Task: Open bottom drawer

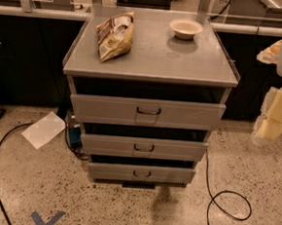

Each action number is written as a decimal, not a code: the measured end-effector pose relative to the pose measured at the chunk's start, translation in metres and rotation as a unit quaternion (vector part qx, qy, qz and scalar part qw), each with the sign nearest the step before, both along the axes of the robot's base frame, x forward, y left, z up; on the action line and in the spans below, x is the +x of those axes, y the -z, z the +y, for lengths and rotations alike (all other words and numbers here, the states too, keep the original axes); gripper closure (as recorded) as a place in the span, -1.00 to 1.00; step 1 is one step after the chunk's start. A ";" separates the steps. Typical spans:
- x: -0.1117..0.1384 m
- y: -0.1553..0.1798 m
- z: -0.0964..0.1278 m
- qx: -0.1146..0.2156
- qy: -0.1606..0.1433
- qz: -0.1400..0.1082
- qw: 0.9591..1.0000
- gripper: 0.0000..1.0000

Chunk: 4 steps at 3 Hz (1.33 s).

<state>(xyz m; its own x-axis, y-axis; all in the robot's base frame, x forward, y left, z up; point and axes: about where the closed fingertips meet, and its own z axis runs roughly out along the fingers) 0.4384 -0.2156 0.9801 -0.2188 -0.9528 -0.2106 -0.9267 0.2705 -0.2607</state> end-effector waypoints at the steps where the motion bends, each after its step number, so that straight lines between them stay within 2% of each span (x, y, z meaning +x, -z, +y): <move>1: 0.000 -0.002 0.000 -0.004 0.003 -0.011 1.000 -1.00; 2: -0.002 0.036 -0.007 0.010 -0.008 -0.008 1.000 -1.00; 3: 0.011 0.110 -0.011 0.048 0.005 0.005 0.999 -1.00; 4: 0.056 0.197 0.004 0.090 0.029 0.011 0.995 -1.00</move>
Offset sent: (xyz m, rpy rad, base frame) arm -0.0020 -0.0267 -0.1202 0.0641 -0.0031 0.0429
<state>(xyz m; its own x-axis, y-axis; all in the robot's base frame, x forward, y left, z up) 0.4949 -0.2119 0.7832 -0.2783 -0.8859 -0.3710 -0.9133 0.3638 -0.1834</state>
